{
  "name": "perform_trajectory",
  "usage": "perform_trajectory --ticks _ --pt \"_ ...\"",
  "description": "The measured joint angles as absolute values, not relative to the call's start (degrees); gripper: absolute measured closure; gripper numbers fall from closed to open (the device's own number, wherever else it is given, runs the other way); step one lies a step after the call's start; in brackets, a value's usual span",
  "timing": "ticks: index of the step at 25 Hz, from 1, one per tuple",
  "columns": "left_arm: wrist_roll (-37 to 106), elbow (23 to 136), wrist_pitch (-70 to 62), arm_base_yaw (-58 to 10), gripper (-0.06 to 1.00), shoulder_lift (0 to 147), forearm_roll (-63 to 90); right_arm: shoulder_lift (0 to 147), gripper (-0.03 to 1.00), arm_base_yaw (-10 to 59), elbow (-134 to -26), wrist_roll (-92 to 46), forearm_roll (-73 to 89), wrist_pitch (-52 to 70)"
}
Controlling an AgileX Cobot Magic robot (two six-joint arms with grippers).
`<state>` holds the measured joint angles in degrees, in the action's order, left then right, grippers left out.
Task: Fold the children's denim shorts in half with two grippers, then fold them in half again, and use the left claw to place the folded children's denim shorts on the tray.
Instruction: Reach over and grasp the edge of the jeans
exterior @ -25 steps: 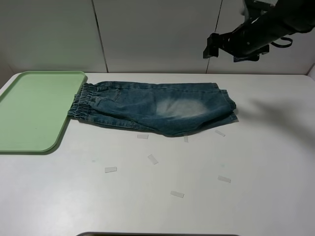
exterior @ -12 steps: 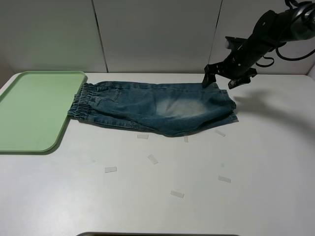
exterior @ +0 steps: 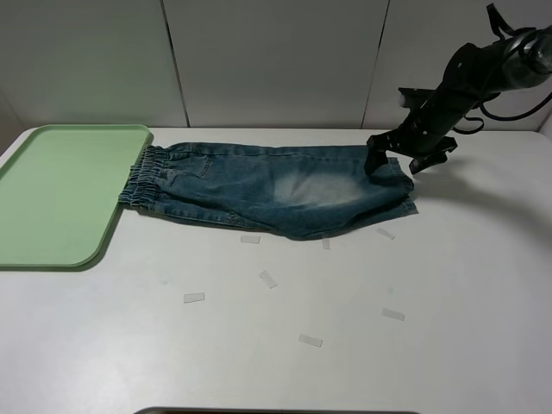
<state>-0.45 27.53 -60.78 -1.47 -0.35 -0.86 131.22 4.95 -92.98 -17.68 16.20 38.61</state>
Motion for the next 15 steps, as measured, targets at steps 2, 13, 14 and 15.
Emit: perform_trajectory --ticks 2,13,14,15 --pt "-0.45 27.53 -60.78 -1.47 0.18 -0.35 -0.86 131.48 0.27 5.08 -92.98 -17.62 16.97 38.87" --pt "-0.45 27.53 -60.78 -1.47 0.18 -0.35 -0.86 131.99 0.31 8.07 -93.17 -16.14 23.11 41.40" --pt "-0.45 27.53 -60.78 -1.47 0.18 -0.35 -0.86 132.08 0.36 8.45 -93.22 -16.15 23.25 41.40" --pt "-0.45 27.53 -60.78 -1.47 0.18 -0.35 -0.86 132.29 0.42 8.87 -93.22 -16.15 23.40 41.46"
